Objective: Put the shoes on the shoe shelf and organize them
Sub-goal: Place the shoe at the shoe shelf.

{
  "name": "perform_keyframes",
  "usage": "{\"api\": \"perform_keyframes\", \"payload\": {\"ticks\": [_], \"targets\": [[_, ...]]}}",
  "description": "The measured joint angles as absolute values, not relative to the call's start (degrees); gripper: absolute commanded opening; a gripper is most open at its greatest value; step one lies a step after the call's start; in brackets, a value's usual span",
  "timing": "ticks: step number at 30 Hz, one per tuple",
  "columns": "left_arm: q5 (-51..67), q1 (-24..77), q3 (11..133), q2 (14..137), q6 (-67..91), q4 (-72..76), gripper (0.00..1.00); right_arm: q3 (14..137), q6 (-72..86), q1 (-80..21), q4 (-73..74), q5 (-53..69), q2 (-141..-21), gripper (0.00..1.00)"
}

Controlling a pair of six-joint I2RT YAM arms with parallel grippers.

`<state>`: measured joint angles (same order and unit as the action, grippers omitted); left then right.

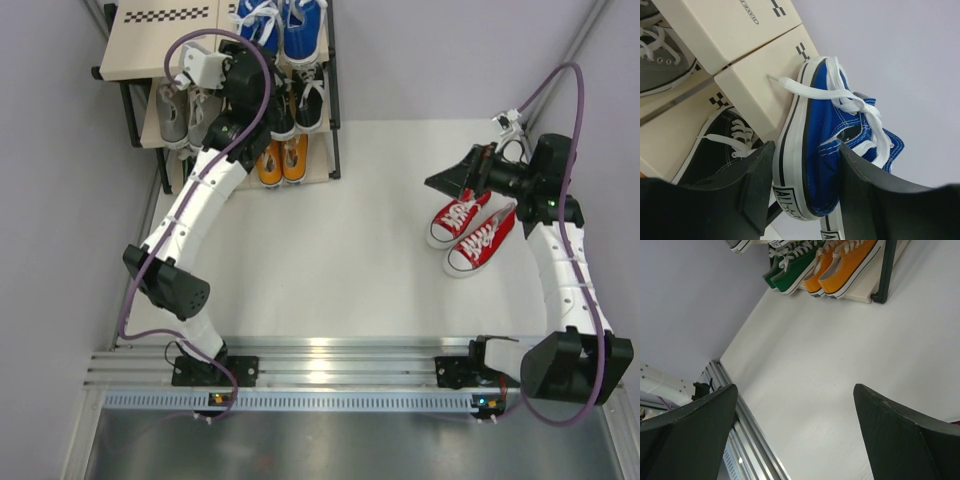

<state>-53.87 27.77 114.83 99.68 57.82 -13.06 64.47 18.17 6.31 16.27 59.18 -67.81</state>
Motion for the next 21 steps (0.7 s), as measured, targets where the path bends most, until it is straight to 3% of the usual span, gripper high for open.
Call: {"api": "perform_keyframes", "payload": {"ticks": [4, 20, 21], "targets": [[-52.2, 27.8, 115.3, 99.7, 59.6, -13.0, 0.67, 64.5, 18.2, 6.6, 16.3, 59.2, -67.7, 0.99], [-44.3, 27.8, 110.1, 95.5, 64.4, -13.0, 0.93, 64.5, 18.2, 6.7, 16.2, 59.2, -67.7, 0.99], [-43.9, 27.8, 109.6, 95.0, 64.4, -13.0, 0.98, 64.5, 18.2, 6.7, 16.2, 59.2, -67.7, 0.99]]}}
